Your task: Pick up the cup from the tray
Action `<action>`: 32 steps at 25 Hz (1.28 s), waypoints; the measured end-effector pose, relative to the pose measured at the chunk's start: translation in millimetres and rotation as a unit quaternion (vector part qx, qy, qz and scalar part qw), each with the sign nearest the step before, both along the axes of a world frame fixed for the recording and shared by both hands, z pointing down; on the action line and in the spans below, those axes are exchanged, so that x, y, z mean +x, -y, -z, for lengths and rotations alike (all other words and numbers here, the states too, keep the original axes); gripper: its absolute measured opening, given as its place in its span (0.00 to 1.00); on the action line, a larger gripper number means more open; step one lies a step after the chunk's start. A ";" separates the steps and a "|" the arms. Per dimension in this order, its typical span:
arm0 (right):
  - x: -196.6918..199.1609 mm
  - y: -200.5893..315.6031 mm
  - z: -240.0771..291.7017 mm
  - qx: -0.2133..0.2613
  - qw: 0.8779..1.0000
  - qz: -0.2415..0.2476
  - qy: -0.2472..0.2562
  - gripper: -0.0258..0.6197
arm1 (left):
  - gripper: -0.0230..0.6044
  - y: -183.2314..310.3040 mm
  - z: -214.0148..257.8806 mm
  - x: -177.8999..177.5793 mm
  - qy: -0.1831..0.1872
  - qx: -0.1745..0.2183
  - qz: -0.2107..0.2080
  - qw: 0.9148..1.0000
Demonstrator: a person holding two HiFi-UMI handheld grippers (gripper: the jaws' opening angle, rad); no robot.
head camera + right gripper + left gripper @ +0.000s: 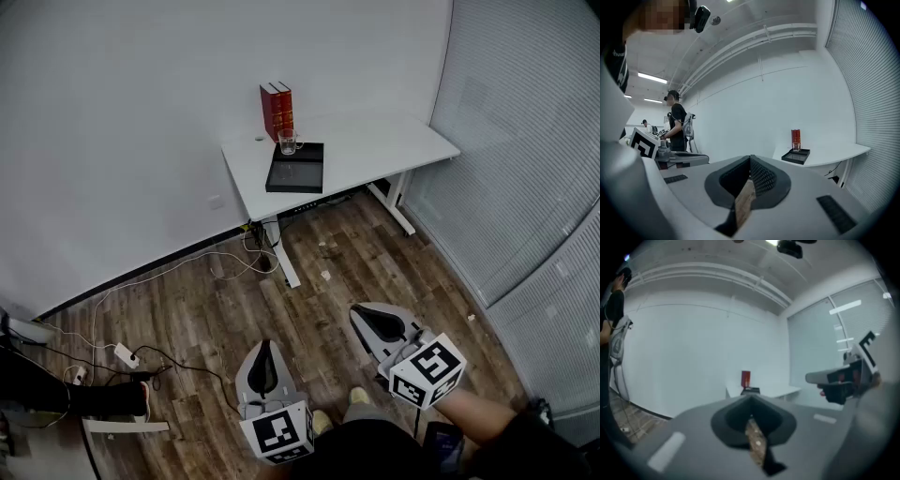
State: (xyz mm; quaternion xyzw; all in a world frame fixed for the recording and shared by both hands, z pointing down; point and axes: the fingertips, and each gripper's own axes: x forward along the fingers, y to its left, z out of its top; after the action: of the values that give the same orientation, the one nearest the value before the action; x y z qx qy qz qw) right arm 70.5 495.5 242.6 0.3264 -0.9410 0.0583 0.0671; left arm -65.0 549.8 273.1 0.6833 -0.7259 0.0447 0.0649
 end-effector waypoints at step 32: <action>3.4 -9.4 11.4 0.015 1.000 0.015 0.009 0.06 | 0.04 0.1 13.4 1.0 0.005 0.022 -0.014 1.000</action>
State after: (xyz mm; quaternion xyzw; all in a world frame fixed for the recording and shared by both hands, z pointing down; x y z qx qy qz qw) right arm 73.9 504.8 231.2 0.3123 -0.9473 0.0459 0.0551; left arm -64.0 549.7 259.8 0.6943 -0.7175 0.0333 0.0457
